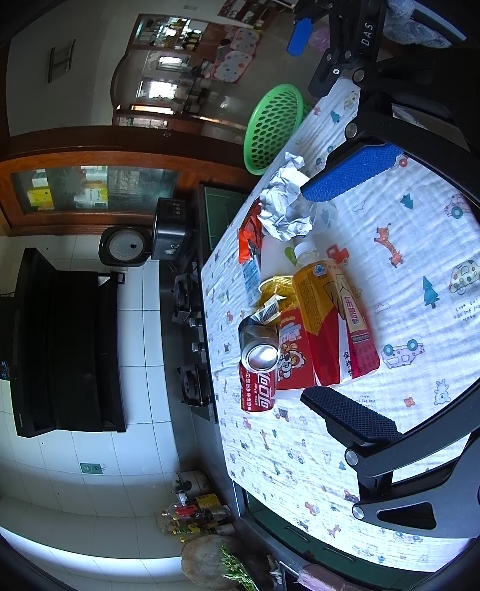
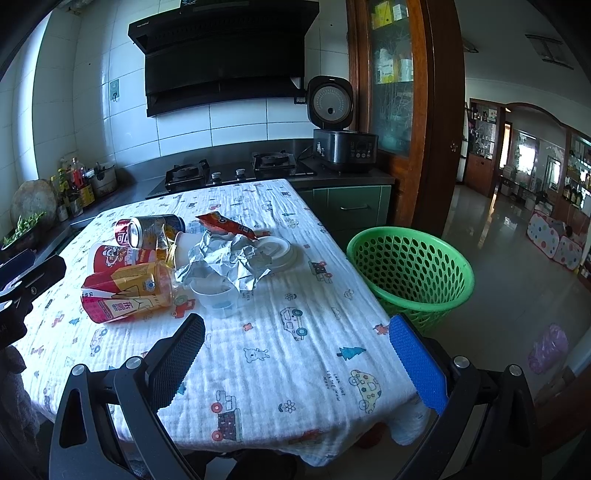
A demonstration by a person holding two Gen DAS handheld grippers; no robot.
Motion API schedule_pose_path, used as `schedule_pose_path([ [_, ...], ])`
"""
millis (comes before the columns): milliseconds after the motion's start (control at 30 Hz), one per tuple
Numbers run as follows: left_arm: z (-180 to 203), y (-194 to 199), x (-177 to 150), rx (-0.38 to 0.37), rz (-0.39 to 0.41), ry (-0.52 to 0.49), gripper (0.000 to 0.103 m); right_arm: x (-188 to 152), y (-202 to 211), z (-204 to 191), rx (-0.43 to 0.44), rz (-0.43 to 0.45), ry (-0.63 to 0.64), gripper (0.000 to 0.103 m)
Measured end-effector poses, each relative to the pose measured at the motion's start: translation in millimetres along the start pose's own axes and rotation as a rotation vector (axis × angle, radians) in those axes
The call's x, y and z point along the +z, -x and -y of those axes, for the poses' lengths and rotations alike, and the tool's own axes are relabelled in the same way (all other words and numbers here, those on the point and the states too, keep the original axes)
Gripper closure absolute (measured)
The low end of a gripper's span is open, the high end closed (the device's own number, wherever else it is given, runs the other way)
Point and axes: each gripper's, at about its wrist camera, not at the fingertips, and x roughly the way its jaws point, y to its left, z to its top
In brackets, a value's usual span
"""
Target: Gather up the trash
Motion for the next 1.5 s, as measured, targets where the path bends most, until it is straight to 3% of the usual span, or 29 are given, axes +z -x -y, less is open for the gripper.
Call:
schedule_pose_path([
  [1000,-12,-16,3,-0.004,-0.045,0.011,0.005,5,-11,5,0.021,-0.007,0.005,0.007],
  [1267,-31,-24,4,0.015,-0.062,0.039,0.005,14,-27,5,0.064,-0.032,0.015,0.008],
  [1367,-37,-28,4,0.024,-0.073,0.040,0.005,19,-35,0,0.086,-0.044,0.030,0.018],
  [1500,-47,-33,4,0.036,-0.085,0.048,0.005,30,-49,-6,0.136,-0.070,0.038,0.018],
])
